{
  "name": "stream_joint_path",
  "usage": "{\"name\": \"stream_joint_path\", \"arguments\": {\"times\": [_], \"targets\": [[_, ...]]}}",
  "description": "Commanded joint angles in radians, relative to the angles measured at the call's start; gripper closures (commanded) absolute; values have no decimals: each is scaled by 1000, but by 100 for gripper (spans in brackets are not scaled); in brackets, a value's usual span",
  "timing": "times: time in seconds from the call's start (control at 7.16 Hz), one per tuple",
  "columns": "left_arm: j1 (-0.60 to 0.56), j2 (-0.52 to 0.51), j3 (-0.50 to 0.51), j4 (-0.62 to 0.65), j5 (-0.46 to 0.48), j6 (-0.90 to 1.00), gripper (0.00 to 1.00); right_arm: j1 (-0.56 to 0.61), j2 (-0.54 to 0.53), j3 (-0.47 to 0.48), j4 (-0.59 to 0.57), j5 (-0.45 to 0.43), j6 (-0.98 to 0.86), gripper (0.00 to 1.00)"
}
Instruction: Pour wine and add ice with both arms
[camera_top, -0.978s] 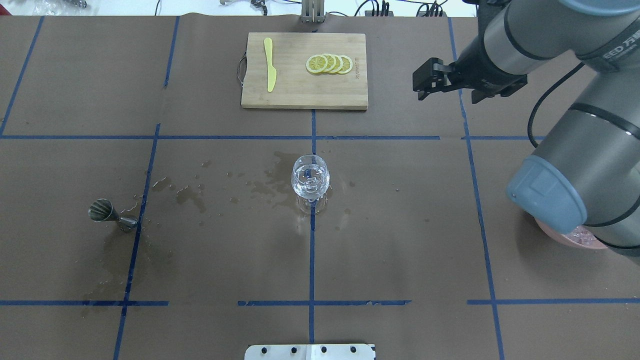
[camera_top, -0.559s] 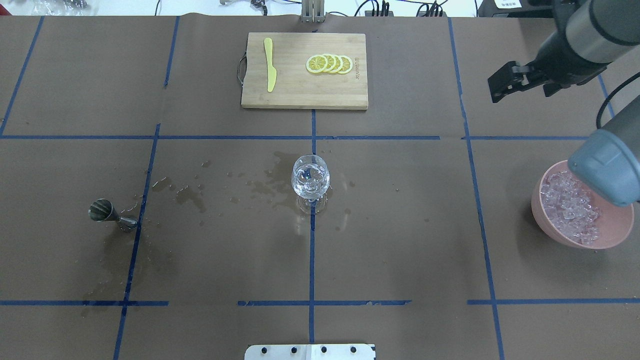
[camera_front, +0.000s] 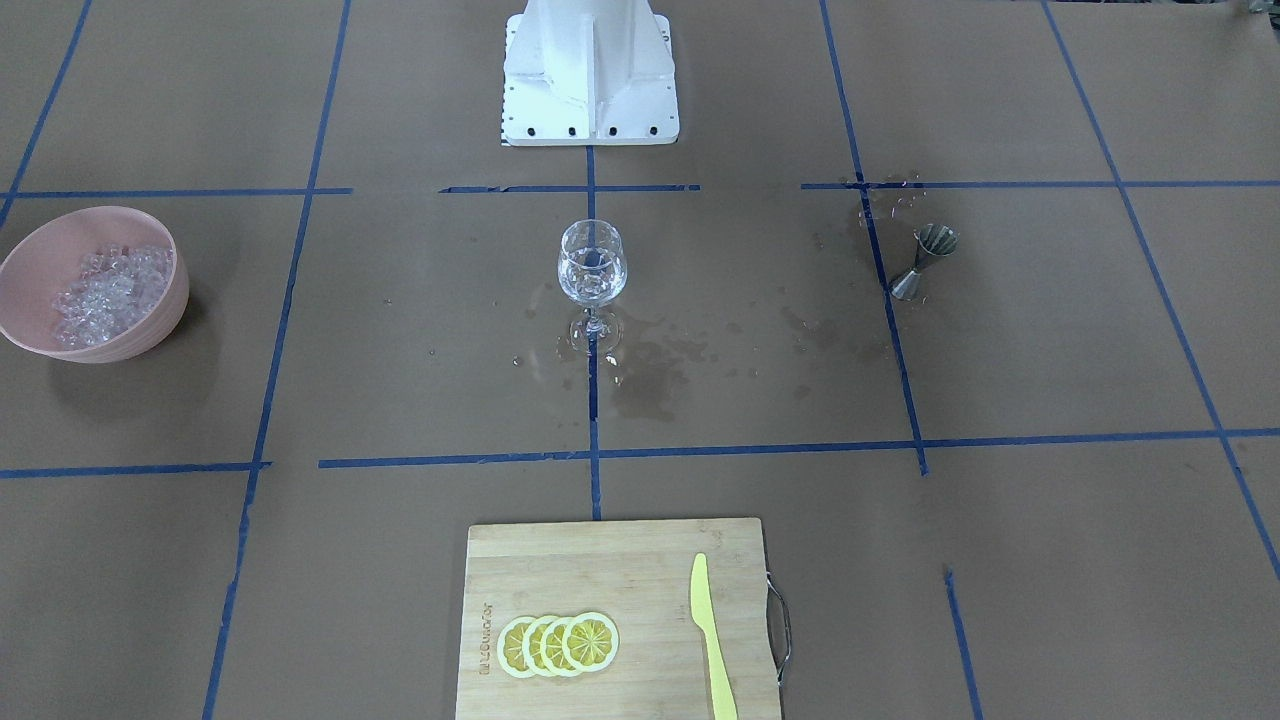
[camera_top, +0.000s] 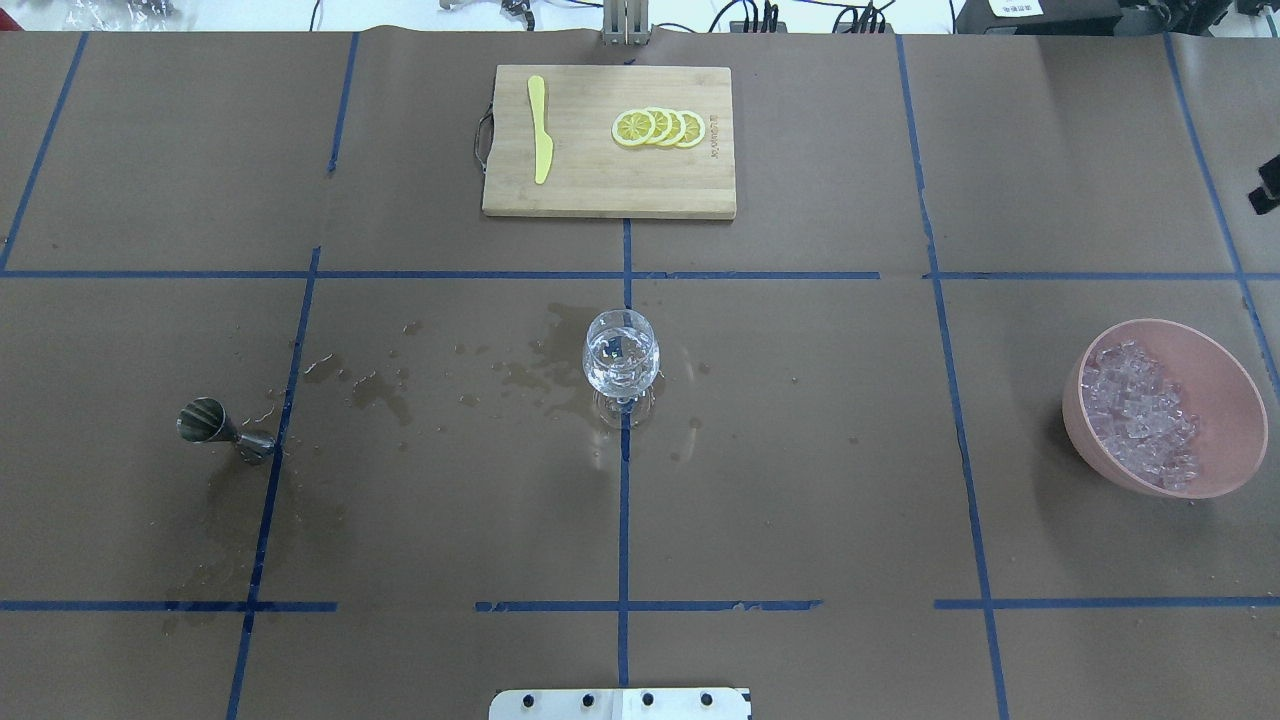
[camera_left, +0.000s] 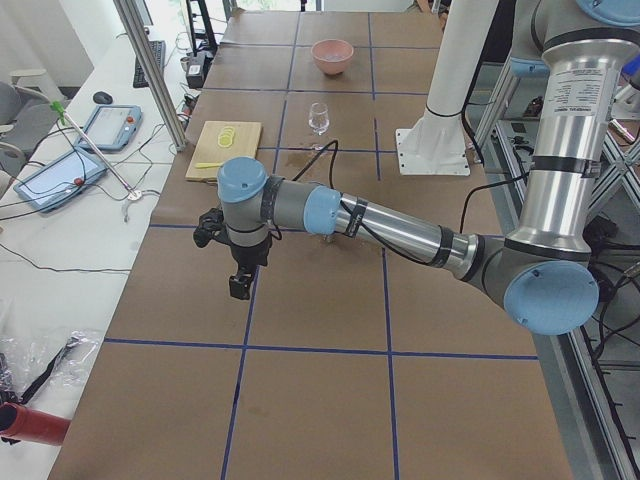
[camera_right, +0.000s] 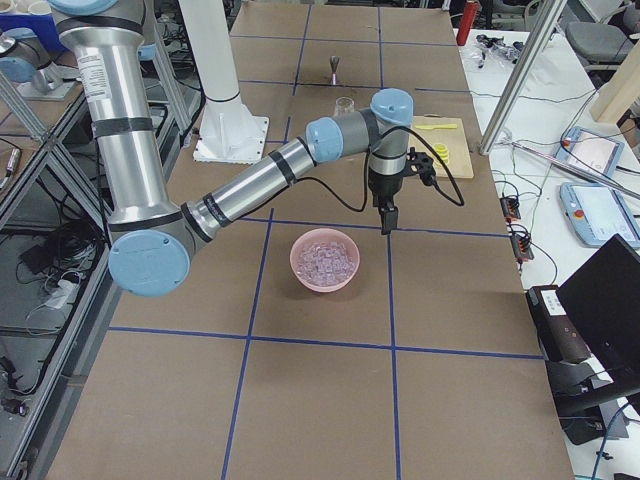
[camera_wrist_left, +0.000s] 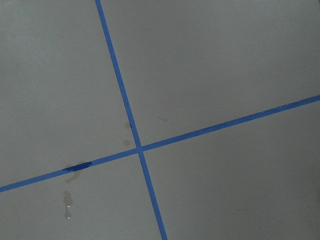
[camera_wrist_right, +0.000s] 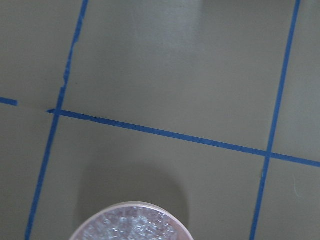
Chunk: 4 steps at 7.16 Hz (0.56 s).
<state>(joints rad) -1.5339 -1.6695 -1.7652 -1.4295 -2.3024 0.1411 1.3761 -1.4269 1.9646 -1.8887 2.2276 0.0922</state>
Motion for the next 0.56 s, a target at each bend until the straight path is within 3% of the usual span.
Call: {"name": "stream_joint_path", "arguments": {"times": [0.0, 0.42], "targets": [[0, 7, 52, 0, 1, 2, 0, 83, -70, -52, 6, 26, -129, 0], [-12, 46, 58, 1, 5, 0, 0, 132, -164, -88, 48, -5, -131, 0]]}}
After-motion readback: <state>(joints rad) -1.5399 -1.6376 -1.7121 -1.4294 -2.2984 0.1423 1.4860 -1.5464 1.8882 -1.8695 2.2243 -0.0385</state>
